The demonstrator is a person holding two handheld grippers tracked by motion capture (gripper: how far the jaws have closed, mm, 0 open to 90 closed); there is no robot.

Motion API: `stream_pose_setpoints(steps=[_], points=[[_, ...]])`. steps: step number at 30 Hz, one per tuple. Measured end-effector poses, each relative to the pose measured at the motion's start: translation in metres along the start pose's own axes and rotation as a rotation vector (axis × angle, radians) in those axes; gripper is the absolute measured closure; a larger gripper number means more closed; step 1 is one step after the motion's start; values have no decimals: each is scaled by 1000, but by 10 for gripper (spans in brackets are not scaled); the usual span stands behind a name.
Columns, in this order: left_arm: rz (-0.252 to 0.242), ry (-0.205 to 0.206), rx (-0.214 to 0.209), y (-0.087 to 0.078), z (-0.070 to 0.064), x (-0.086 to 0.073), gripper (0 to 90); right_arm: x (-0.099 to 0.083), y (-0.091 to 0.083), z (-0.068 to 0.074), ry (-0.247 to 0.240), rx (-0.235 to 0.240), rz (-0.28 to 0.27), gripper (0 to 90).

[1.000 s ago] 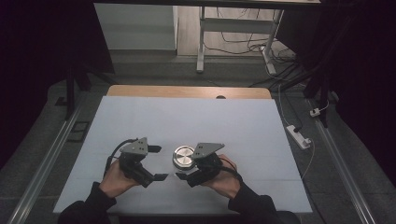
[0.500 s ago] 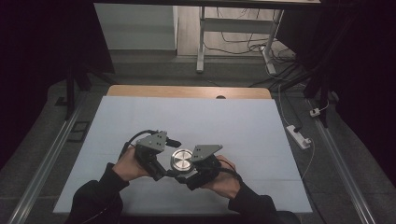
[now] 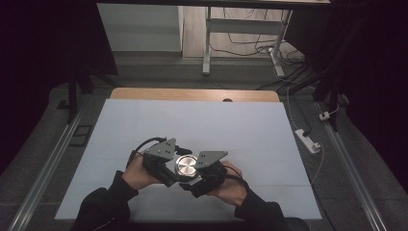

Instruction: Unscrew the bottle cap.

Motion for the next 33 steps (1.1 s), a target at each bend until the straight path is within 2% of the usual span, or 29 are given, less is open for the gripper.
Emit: stream_pose_setpoints(steps=[2, 3, 4, 6, 7, 9, 11, 13, 17, 18, 19, 20, 24, 27, 29, 32, 33], points=[[25, -22, 69, 2, 0, 2, 201, -1, 0, -4, 14, -37, 1, 144], [25, -22, 69, 2, 0, 2, 202, 0, 0, -5, 23, -49, -5, 144], [43, -55, 138, 4, 0, 6, 201, 0, 0, -7, 38, -63, -9, 144], [46, -94, 179, 5, 1, 9, 200, 1, -1, -10, 56, -90, -19, 144], [45, -104, 183, 6, 1, 10, 199, 1, -2, -10, 65, -97, -22, 144], [43, -97, 171, 4, 2, 11, 174, 2, -3, -11, 70, -95, -31, 144], [12, -106, 146, -1, 4, 13, 62, 4, -5, -10, 71, -80, -39, 144], [-18, -100, 119, -9, 7, 13, 21, 4, -6, -8, 64, -60, -46, 144], [-65, -69, 23, -25, 10, 6, 27, 5, -6, -3, 44, -7, -43, 144], [-65, -69, 23, -25, 10, 6, 39, 6, -6, -1, 41, 9, -43, 144], [-87, -50, -29, -29, 9, 2, 65, 5, -5, 1, 33, 22, -38, 144], [-94, -42, -50, -30, 8, 1, 67, 5, -5, 3, 25, 28, -34, 144], [-85, -8, -119, -26, 2, -3, 71, 4, -1, 11, 5, 56, -16, 144], [-29, 37, -124, -18, -4, -6, 84, 4, 0, 13, -10, 62, -10, 144], [-10, 55, -132, -15, -7, -6, 84, 4, 0, 13, -11, 63, -9, 144], [0, 68, -124, -12, -9, -6, 102, 4, 0, 13, -10, 59, -9, 144], [2, 66, -107, -12, -7, -6, 163, 4, -1, 11, -11, 52, -10, 144]])
Point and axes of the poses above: each handheld gripper's, and its own axes: y roughly forward along the jaws, x roughly out of its top, z roughly to its left, the point moved 9 cm from there along y, roughly forward along the jaws, and after that the axes turned 2 degrees about y, right-handed, at the moved point
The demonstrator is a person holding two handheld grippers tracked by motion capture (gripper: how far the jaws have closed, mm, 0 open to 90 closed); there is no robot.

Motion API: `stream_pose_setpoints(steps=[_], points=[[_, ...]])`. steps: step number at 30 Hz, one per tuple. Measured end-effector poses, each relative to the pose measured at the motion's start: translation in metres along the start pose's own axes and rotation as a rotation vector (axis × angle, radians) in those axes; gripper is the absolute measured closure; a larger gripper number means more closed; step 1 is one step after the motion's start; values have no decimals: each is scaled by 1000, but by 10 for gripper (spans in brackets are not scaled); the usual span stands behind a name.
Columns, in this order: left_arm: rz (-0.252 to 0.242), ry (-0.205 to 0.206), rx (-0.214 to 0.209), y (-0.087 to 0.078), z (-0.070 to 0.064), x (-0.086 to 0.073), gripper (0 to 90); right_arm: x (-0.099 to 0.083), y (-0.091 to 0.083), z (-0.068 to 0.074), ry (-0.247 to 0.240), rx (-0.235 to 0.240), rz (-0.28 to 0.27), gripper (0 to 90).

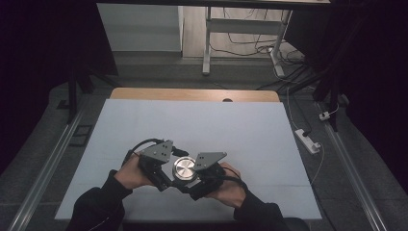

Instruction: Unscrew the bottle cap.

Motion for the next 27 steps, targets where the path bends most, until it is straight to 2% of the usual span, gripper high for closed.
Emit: stream_pose_setpoints(steps=[4, 6, 9, 10, 13, 15, 17, 18, 20, 23, 27], points=[[-37, -46, 31, -1, 4, 3, 204, 1, -1, -2, 23, -11, -5, 144], [-40, -79, 58, 1, 5, 4, 204, 1, -1, -6, 28, -23, -9, 144], [-28, -99, 101, 5, 4, 7, 205, 0, -2, -8, 38, -35, -9, 144], [-22, -105, 121, 5, 5, 7, 205, -1, -3, -9, 39, -42, -9, 144], [-31, -165, 197, 7, 7, 12, 204, 1, -4, -14, 62, -67, -29, 144], [-20, -204, 265, 8, 7, 15, 204, 1, -6, -17, 73, -84, -38, 144], [13, -203, 329, 11, 6, 18, 202, 2, -7, -20, 80, -105, -48, 144], [28, -202, 339, 12, 6, 20, 195, 2, -8, -21, 80, -111, -49, 144], [20, -194, 310, 12, 4, 24, 118, 2, -9, -22, 81, -116, -56, 144], [-5, -179, 253, 3, 5, 25, 55, 4, -11, -21, 82, -108, -65, 144], [-52, -128, 134, -13, 3, 20, 69, 3, -11, -18, 77, -62, -61, 144]])
Point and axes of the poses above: each handheld gripper's, and its own axes: y roughly forward along the jaws, x roughly out of its top, z roughly to its left, the point moved 9 cm from there along y, roughly forward along the jaws, and after that the axes turned 2 degrees about y, right-handed, at the moved point
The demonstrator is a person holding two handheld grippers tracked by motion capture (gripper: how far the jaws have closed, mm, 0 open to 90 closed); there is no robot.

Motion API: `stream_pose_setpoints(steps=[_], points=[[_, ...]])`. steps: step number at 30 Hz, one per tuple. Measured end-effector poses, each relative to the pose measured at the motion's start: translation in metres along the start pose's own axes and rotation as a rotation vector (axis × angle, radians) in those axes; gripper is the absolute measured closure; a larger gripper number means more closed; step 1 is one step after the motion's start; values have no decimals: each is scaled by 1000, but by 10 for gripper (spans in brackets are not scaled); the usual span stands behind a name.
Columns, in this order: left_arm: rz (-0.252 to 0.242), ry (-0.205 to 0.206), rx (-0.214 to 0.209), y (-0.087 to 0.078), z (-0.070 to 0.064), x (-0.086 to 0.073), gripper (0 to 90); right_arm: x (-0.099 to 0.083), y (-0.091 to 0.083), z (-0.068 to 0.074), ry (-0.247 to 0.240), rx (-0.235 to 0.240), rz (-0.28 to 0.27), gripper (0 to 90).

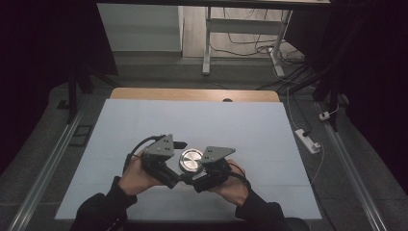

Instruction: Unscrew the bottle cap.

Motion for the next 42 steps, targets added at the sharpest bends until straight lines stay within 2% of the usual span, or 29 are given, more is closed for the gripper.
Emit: stream_pose_setpoints(steps=[4, 9, 12, 13, 14, 15, 20, 25, 27, 28, 30, 32, 33, 34, 36, 37, 38, 39, 41, 42], points=[[9, 45, -51, -8, 3, -10, 97, 0, 2, 8, -14, 54, 6, 144], [27, 86, -131, -1, -2, -17, 126, 0, 5, 22, -64, 103, 19, 144], [46, 120, -149, 4, -8, -19, 176, 0, 6, 26, -86, 112, 23, 144], [49, 124, -132, 5, -8, -18, 185, 0, 5, 26, -89, 108, 25, 144], [49, 124, -132, 5, -8, -18, 185, 0, 5, 26, -89, 108, 25, 144], [53, 113, -98, 8, -7, -16, 186, 0, 5, 23, -84, 97, 21, 144], [54, 48, 13, 16, -3, -12, 188, 0, 3, 13, -48, 54, 14, 144], [63, -55, 200, 29, 1, -6, 186, -2, 2, -2, 17, -10, 7, 144], [78, -54, 251, 33, 1, -5, 184, -2, 1, -6, 32, -20, 6, 144], [85, -42, 256, 34, 0, -5, 182, -3, 1, -6, 33, -20, 8, 144], [73, -46, 205, 31, 0, -3, 159, -2, 1, -5, 26, -19, 4, 144], [9, -68, 136, 21, 1, 1, 137, 1, 1, -1, 23, -7, -3, 144], [-11, -65, 123, 15, 3, 2, 143, 2, 1, 0, 19, -3, -8, 144], [-18, -60, 99, 10, 5, 2, 143, 3, 1, 1, 16, 4, -12, 144], [-19, -52, 12, 2, 4, -2, 142, 4, 1, 3, 12, 17, -17, 144], [-23, -51, -11, 0, 4, -4, 134, 4, 2, 4, 7, 23, -16, 144], [-25, -45, -50, -2, 3, -5, 136, 3, 3, 5, -2, 31, -14, 144], [-26, -32, -71, -3, 2, -7, 137, 3, 3, 7, -10, 35, -11, 144], [-27, -24, -70, -3, 3, -8, 147, 3, 4, 8, -16, 42, -8, 144], [-29, -17, -104, -3, 3, -10, 158, 3, 5, 12, -31, 60, -6, 144]])
Point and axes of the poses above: each handheld gripper's, and its own axes: y roughly forward along the jaws, x roughly out of its top, z roughly to its left, the point moved 9 cm from there along y, roughly forward along the jaws, and after that the axes turned 2 degrees about y, right-handed, at the moved point
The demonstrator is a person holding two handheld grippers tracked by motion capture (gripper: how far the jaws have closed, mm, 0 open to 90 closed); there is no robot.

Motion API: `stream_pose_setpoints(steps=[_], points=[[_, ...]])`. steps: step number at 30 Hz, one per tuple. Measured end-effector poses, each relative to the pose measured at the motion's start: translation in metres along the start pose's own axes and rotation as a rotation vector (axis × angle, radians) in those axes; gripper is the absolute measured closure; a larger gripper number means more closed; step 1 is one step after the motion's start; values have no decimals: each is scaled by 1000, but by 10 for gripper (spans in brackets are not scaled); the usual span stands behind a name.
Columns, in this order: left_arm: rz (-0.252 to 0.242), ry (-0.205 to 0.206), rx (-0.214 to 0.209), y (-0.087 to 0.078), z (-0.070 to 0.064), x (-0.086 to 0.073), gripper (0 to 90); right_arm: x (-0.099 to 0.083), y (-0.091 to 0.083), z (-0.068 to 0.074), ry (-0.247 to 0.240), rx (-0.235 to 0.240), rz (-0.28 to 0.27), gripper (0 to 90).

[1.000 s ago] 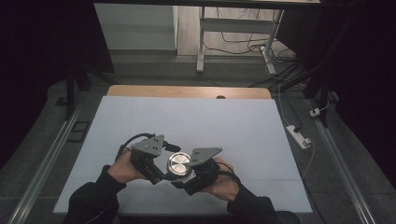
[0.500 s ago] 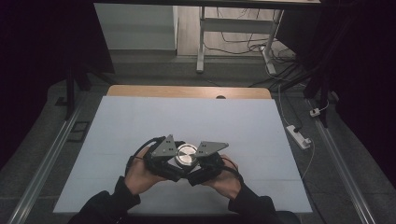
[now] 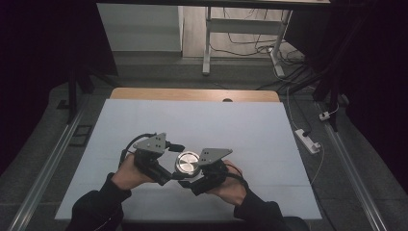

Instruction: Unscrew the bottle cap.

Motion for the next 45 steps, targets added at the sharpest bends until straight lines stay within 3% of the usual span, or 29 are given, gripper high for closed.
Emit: stream_pose_setpoints(steps=[3, 6, 8, 11, 12, 13, 16, 18, 19, 26, 32, 35, 37, 45], points=[[6, 25, -40, 2, -2, -3, 204, 0, 1, 5, -23, 17, 8, 144], [7, 32, -33, 5, -3, -3, 199, 0, 3, 7, -37, 18, 12, 144], [6, 18, 12, 8, -2, -2, 200, -1, 3, 5, -26, 6, 15, 144], [10, -10, 115, 15, 2, 1, 201, -2, 1, -4, -3, -32, 12, 144], [10, -10, 115, 15, 2, 1, 202, -2, 1, -4, -3, -32, 12, 144], [14, -28, 202, 20, 3, 4, 203, -4, 0, -12, 28, -69, 8, 144], [32, -27, 334, 28, 4, 7, 205, -4, -2, -19, 58, -98, 3, 144], [44, -21, 356, 30, 3, 8, 204, -5, -3, -21, 69, -102, -1, 144], [65, 4, 361, 29, 1, 10, 203, -4, -4, -20, 68, -101, -4, 144], [-4, -6, 211, 10, -1, 13, 204, 6, -8, -9, 40, -65, -44, 144], [-21, 28, 221, 1, -4, 19, 232, 6, -8, -9, 38, -57, -50, 144], [-51, 10, 193, -7, -4, 22, 271, 6, -7, -9, 40, -55, -50, 144], [-31, 13, 178, -7, -3, 19, 265, 6, -8, -7, 39, -46, -52, 144], [0, 45, 0, -3, -6, 9, 211, 8, -6, 6, -15, 23, -40, 145]])
Point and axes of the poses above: each handheld gripper's, and its own axes: y roughly forward along the jaws, x roughly out of its top, z roughly to its left, the point moved 9 cm from there along y, roughly forward along the jaws, and after that the axes turned 2 degrees about y, right-handed, at the moved point
